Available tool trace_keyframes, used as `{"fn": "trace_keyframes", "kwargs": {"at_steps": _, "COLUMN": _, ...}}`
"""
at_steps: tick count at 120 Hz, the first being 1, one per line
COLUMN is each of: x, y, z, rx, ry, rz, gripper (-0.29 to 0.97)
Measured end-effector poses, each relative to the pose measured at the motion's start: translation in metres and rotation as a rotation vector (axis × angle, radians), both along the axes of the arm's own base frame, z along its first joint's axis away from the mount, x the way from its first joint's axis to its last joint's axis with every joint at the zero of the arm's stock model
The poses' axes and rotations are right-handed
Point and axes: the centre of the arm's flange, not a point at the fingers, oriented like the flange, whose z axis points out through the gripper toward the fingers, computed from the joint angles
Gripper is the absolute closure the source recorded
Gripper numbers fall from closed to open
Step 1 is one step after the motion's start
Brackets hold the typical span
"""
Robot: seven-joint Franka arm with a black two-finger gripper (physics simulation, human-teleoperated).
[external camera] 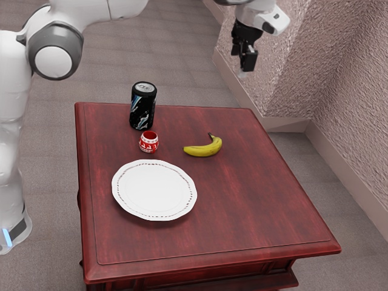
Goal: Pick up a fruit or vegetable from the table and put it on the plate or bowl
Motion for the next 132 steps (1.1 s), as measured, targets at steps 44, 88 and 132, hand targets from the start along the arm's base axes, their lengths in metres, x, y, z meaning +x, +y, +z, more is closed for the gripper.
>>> {"fn": "trace_keyframes", "kwargs": {"at_steps": 44, "x": -0.001, "y": 0.001, "z": -0.026, "rx": -0.029, "ry": 0.085, "rz": 0.045, "gripper": 0.00}}
{"fn": "trace_keyframes", "kwargs": {"at_steps": 88, "x": 0.021, "y": 0.030, "z": -0.143, "rx": -0.249, "ry": 0.170, "rz": 0.270, "gripper": 0.00}}
{"fn": "trace_keyframes", "kwargs": {"at_steps": 132, "x": 0.038, "y": 0.047, "z": -0.212, "rx": -0.372, "ry": 0.216, "rz": 0.453, "gripper": 0.00}}
